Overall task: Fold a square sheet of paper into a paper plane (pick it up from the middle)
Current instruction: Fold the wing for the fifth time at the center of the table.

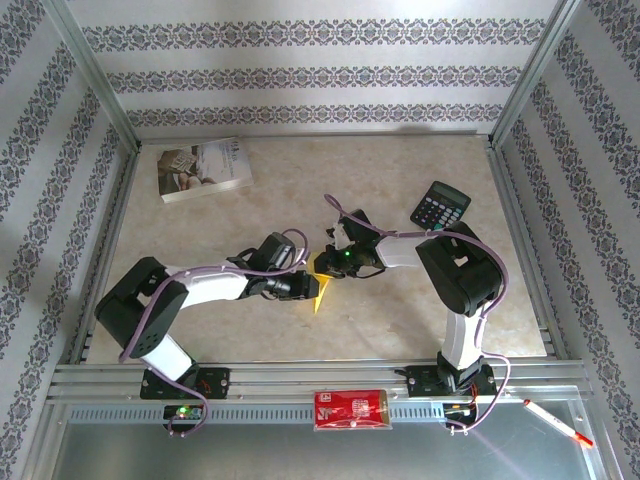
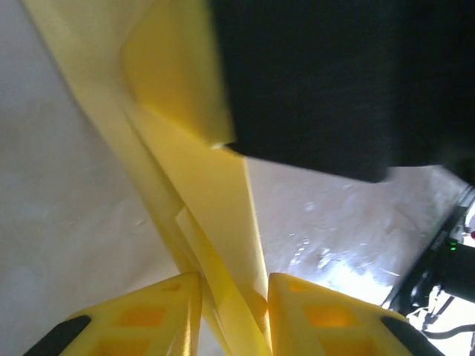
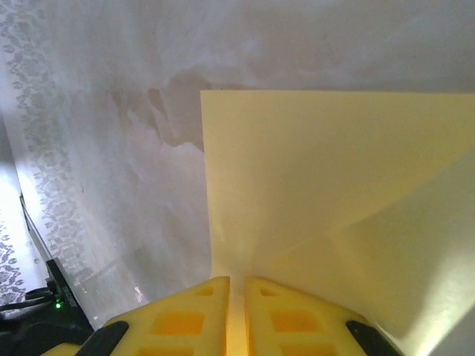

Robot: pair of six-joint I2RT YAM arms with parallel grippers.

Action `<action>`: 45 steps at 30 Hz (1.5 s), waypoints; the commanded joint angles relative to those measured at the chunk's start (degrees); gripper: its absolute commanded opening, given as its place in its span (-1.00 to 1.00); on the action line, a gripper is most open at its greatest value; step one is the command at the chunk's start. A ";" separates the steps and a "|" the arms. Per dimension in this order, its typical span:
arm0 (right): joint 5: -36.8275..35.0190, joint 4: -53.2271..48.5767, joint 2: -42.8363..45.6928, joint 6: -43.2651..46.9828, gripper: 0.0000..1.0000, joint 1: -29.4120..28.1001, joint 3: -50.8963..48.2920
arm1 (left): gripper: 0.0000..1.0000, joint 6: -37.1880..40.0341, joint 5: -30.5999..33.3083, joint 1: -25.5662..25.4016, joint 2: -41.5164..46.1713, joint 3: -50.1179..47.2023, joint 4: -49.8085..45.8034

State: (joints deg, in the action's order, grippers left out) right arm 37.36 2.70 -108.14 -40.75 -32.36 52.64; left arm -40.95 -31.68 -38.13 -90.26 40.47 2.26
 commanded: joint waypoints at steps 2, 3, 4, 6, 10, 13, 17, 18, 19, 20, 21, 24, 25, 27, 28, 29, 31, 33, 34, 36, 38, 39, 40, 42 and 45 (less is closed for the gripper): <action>-2.29 -0.85 -0.46 -1.25 -0.72 -0.25 -1.75 | -0.41 -1.96 1.29 -0.58 3.65 -1.28 2.13; -2.38 -0.85 -0.45 -1.39 -0.72 -0.25 -1.75 | -0.42 -2.03 1.78 -0.76 4.27 -1.54 1.98; -2.39 -0.82 -0.65 -1.51 -0.73 -0.29 -1.75 | -0.44 -2.09 2.57 -0.97 5.01 -1.69 1.47; -2.55 -0.61 -0.67 -1.70 -0.73 -0.42 -1.86 | -0.44 -1.86 4.31 -1.44 6.36 -2.01 0.17; -2.74 -0.41 -0.67 -2.20 -0.73 -0.49 -1.97 | -0.37 -1.79 5.58 -1.59 7.65 -2.29 -2.81; -3.50 0.03 -0.58 -3.31 -0.74 -0.65 -2.24 | -0.35 -2.60 5.27 -1.93 8.71 -3.78 -0.08; -5.26 2.83 0.09 -8.33 -0.75 -1.49 -4.17 | -0.37 -3.42 2.86 -2.77 8.34 -4.48 4.51; -6.07 3.41 0.46 -9.73 -0.75 -1.73 -4.63 | -0.37 -3.96 2.83 -2.74 8.47 -4.84 5.01; -7.31 3.99 0.92 -11.58 -0.75 -2.19 -5.29 | -0.38 -4.21 3.22 -2.74 8.79 -5.07 5.12; -8.69 5.03 1.60 -13.36 -0.75 -2.64 -6.24 | -0.38 -4.32 3.66 -2.75 9.19 -5.33 5.12; -9.94 6.00 2.19 -15.48 -0.75 -3.00 -7.09 | -0.38 -4.45 3.84 -2.66 9.67 -5.53 4.99; -14.68 10.05 3.70 -21.84 -0.76 -4.42 -9.47 | -0.39 -4.35 4.54 -2.63 11.16 -5.85 4.24; -15.82 10.69 4.01 -23.33 -0.77 -4.85 -9.57 | -0.40 -4.40 4.70 -2.57 11.41 -5.94 4.06; -18.47 11.43 4.41 -25.49 -0.76 -6.08 -9.43 | -0.42 -4.16 4.62 -2.31 11.44 -6.04 3.98; -19.39 11.36 4.63 -26.24 -0.77 -6.50 -9.35 | -0.44 -4.14 4.46 -2.15 11.26 -5.94 3.94; -20.36 11.54 4.82 -27.10 -0.77 -6.97 -9.40 | -0.45 -4.09 3.99 -1.91 10.83 -5.91 4.13; -21.39 11.70 5.04 -28.08 -0.77 -7.39 -9.72 | -0.49 -3.91 3.05 -1.30 9.81 -5.57 4.89; -21.94 11.85 5.27 -28.82 -0.77 -7.39 -10.39 | -0.53 -2.80 2.44 -1.07 8.68 -4.65 4.97; -21.95 12.29 5.30 -29.08 -0.77 -7.37 -10.79 | -0.54 -2.15 2.33 -1.07 8.08 -4.25 4.95; -21.73 12.87 5.32 -29.45 -0.76 -7.17 -11.16 | -0.56 -1.33 1.74 -1.09 6.46 -3.56 5.33; -21.25 13.23 5.09 -29.48 -0.76 -6.98 -11.07 | -0.58 -1.30 0.50 -1.07 4.56 -3.10 6.71; -21.05 13.53 5.07 -29.48 -0.76 -6.92 -11.07 | -0.58 -1.40 0.27 -1.00 3.86 -2.94 7.10; -20.90 13.64 4.89 -29.56 -0.76 -6.92 -11.07 | -0.59 -1.51 0.16 -1.03 3.06 -2.90 7.63; -20.41 14.11 4.53 -29.48 -0.76 -6.77 -11.01 | -0.60 -1.58 0.36 -0.84 1.91 -2.79 8.35; -19.98 14.57 4.17 -29.48 -0.76 -6.79 -11.07 | -0.60 -2.57 -0.37 0.12 0.58 -3.27 10.31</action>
State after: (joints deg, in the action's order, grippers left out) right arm 18.90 17.89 -102.89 -69.36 -39.24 42.94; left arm -43.75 -30.50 -39.35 -88.79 36.14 8.43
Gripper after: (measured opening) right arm 0.119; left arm 0.201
